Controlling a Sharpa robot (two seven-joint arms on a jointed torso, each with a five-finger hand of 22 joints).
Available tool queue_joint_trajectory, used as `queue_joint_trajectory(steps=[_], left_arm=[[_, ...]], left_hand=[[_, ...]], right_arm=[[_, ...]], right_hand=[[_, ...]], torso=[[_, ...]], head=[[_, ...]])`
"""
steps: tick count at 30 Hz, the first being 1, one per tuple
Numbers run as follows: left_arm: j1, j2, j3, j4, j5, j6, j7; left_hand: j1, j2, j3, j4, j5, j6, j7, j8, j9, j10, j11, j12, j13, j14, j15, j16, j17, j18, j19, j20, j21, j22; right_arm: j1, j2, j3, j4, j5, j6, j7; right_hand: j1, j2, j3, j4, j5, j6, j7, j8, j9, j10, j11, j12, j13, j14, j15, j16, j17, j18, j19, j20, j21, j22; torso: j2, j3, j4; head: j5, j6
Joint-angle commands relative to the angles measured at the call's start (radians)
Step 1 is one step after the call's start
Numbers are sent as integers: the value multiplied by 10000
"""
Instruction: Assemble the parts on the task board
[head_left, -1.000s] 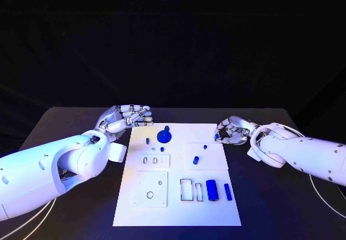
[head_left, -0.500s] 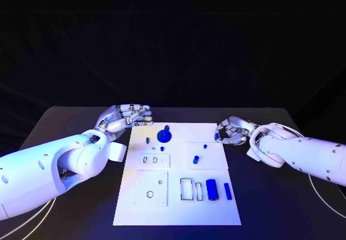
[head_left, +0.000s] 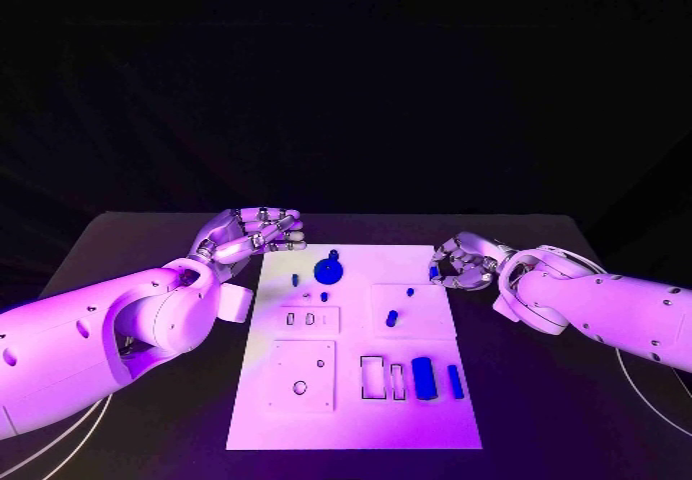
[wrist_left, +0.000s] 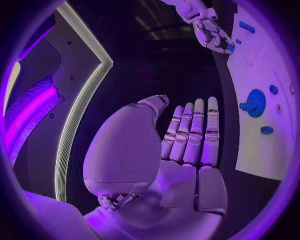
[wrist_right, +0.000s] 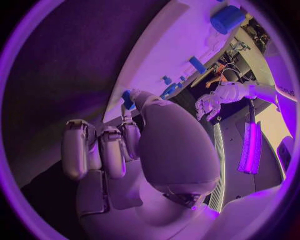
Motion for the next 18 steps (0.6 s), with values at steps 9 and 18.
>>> queue_joint_trajectory(steps=[9,18], left_arm=[[10,2,8,2,-10,172,28],[10,1,7,-49,-10,162,22]], left_hand=[[-39,-49,54,17,-57,-81,120,-50,12,-44,52,-13,3,-55,20,-30,11,133,-71,-9,-44,-10],[-39,-49,54,17,-57,-81,120,-50,12,-44,52,-13,3,-55,20,-30,11,133,-71,-9,-44,-10]], right_arm=[[-9,3,3,164,187,-1052,-128],[178,-97,25,623,485,-1342,-741]], right_hand=[[-310,182,318,-147,3,411,-298,640,282,264,-244,161,670,987,-257,62,2316,-59,90,-276,117,1086],[-306,199,412,-265,4,391,-337,765,341,279,-286,155,674,988,-301,62,2317,-64,106,-324,128,1106]], torso=[[-11,1,15],[-35,-10,5]], head=[[10,-6],[44,-9]])
